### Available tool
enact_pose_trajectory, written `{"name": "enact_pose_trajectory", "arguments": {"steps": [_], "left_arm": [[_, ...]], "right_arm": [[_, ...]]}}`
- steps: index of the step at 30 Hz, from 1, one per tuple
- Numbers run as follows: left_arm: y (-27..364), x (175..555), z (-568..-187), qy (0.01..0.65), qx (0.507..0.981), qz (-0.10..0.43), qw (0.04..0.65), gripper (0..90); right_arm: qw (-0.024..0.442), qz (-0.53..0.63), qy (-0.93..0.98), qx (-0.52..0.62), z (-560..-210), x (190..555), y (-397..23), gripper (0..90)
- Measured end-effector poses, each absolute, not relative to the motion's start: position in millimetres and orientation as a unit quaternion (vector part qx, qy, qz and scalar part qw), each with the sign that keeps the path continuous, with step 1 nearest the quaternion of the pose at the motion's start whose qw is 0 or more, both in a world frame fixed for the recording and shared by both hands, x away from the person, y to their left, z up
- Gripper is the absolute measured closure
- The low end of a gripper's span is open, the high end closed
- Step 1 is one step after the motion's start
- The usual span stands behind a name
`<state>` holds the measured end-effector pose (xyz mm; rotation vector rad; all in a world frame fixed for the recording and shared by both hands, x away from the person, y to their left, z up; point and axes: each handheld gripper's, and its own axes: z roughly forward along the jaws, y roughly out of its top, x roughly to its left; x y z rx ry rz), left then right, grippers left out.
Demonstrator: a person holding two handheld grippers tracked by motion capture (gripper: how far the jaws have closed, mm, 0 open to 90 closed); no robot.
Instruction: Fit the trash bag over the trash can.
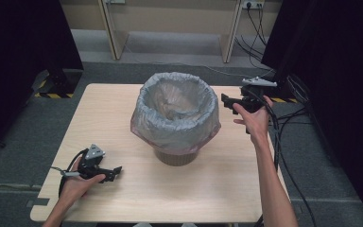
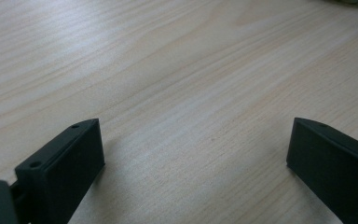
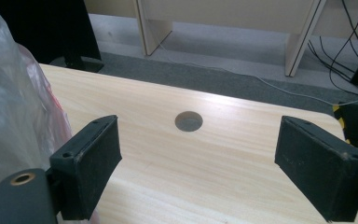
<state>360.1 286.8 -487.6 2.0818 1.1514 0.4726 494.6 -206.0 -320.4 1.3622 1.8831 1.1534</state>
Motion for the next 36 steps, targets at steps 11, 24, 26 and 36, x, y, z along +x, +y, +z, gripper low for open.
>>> {"name": "enact_pose_trajectory", "arguments": {"steps": [11, 24, 26, 36], "left_arm": [[287, 360, -488, 0.445, 0.804, 0.182, 0.351, 2.9], [287, 360, -488, 0.445, 0.804, 0.183, 0.350, 2.9], [287, 360, -488, 0.445, 0.804, 0.183, 0.350, 2.8], [287, 360, -488, 0.444, 0.804, 0.183, 0.350, 2.8]], "right_arm": [[0.253, 0.428, 0.700, 0.513, -353, 494, -208, 14.8], [0.252, 0.410, 0.706, 0.520, -389, 488, -211, 15.0], [0.250, 0.406, 0.708, 0.522, -394, 488, -211, 15.2], [0.234, 0.392, 0.718, 0.525, -422, 484, -207, 15.3]]}}
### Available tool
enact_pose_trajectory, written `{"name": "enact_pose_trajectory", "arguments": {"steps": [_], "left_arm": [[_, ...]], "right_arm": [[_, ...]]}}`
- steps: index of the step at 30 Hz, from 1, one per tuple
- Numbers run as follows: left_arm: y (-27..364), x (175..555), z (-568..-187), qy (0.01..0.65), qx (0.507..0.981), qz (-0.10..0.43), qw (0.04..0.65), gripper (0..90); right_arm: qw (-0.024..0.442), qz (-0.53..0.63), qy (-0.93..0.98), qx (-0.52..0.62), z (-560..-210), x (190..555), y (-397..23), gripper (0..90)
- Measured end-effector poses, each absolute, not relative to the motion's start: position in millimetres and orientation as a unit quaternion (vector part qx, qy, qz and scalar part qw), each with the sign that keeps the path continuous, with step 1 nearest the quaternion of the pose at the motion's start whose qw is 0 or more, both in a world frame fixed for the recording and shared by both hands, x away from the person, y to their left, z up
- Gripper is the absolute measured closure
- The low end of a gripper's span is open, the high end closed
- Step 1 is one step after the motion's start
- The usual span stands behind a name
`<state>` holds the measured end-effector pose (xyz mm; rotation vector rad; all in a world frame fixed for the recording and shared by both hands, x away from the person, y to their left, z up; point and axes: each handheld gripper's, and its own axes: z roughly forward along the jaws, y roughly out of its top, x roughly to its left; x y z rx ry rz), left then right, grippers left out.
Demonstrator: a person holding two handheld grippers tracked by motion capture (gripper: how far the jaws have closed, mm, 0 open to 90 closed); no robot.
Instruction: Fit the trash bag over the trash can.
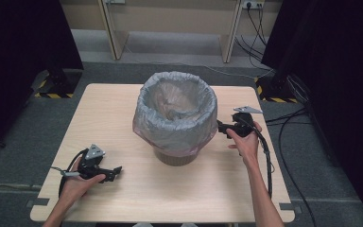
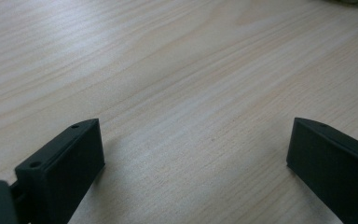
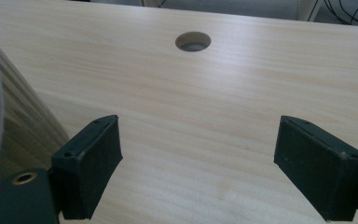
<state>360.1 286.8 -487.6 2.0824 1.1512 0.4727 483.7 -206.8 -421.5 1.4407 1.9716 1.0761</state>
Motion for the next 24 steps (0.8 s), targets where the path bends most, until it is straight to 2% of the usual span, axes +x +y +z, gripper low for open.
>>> {"name": "enact_pose_trajectory", "arguments": {"steps": [24], "left_arm": [[287, 360, -488, 0.448, 0.803, 0.183, 0.348, 1.7]], "right_arm": [[0.227, 0.372, 0.730, 0.526, -454, 467, -212, 15.3]]}}
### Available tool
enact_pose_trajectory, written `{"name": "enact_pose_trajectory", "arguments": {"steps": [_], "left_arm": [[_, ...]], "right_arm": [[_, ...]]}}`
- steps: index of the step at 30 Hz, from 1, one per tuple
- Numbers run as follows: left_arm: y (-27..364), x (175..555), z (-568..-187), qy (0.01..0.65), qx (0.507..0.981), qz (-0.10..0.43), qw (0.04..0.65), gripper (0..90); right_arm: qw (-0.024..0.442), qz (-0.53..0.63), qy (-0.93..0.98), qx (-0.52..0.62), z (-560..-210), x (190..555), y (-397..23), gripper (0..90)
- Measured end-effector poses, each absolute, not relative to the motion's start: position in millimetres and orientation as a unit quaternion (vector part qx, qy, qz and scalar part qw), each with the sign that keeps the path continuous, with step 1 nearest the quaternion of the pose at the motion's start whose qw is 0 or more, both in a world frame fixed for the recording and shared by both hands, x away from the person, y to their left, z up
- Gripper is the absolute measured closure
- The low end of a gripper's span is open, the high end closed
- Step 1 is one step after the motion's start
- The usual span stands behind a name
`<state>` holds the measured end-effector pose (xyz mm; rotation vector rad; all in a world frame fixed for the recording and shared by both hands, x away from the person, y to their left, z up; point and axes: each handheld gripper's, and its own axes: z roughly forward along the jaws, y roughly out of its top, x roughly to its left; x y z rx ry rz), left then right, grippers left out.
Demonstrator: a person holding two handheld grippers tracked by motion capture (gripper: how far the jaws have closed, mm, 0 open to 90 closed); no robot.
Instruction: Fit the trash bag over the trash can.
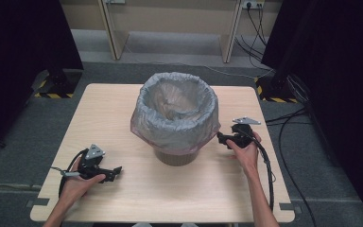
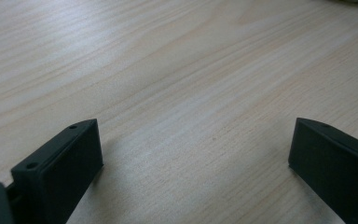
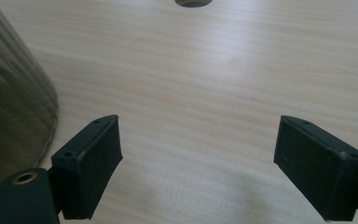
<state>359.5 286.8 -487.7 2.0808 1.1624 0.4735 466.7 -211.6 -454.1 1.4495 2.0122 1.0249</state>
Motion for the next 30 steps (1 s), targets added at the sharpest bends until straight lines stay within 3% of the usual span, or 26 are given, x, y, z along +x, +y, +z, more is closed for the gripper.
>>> {"name": "enact_pose_trajectory", "arguments": {"steps": [30], "left_arm": [[288, 358, -488, 0.448, 0.803, 0.182, 0.348, 1.7]], "right_arm": [[0.221, 0.320, 0.757, 0.525, -478, 455, -207, 14.7]]}}
